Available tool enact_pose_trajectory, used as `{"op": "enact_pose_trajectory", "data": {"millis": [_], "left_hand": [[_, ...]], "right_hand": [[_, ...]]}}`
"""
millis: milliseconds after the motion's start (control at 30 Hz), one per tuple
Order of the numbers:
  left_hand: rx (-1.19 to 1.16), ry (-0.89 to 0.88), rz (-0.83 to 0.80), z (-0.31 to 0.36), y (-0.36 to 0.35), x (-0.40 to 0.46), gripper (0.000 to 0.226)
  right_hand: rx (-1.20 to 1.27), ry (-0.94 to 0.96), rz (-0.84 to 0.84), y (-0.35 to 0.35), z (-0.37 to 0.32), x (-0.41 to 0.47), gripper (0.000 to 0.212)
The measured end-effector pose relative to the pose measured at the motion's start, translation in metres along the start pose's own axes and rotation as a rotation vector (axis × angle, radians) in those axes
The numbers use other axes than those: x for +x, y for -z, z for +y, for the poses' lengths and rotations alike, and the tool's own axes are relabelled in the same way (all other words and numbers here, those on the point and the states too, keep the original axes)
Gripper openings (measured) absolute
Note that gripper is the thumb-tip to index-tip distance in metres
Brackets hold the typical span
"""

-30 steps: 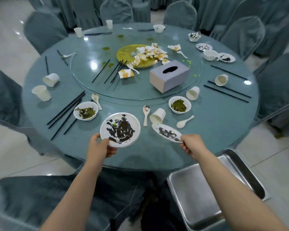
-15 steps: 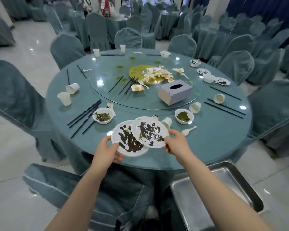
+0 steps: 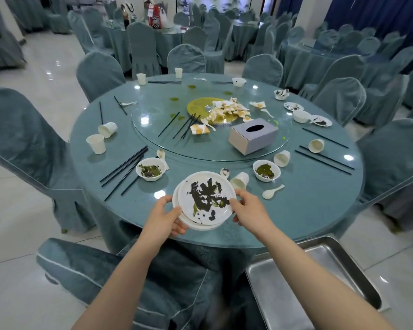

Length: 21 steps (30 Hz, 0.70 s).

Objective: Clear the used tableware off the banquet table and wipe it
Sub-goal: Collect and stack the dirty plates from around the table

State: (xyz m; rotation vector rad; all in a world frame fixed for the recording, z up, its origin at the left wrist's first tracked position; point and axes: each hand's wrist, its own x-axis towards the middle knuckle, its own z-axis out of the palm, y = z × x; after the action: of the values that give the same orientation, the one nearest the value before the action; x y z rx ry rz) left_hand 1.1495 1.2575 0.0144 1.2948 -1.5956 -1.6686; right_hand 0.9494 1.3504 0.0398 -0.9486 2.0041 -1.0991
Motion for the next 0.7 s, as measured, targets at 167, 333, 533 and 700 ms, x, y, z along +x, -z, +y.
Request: {"op": "enact_pose_trajectory", "data": {"millis": [167,333,533,700], "left_hand": [[0.021,-0.047,-0.049,0.006,-0.019,0.011,0.026],[0.013,-0.09,-0.092,0.018,-0.046,0.018,0.024],[0.017,-0.073,-0.249,0.027,-0.084,0.02,0.032],[0.072,-0.078,-0.347,0.028,-0.104,0.005,0.033]], "right_hand": [[0.229,-0.106,-0.054,0.009,0.006,0.011,0.03],[0.215,-0.082,0.013,0.032,0.02,0.013,0.025],[0.196,-0.068,0.14,0.07,0.036,-0.009,0.03],[0.23,-0.08,0.2,0.087,0.047,-0.047,0.032]]}}
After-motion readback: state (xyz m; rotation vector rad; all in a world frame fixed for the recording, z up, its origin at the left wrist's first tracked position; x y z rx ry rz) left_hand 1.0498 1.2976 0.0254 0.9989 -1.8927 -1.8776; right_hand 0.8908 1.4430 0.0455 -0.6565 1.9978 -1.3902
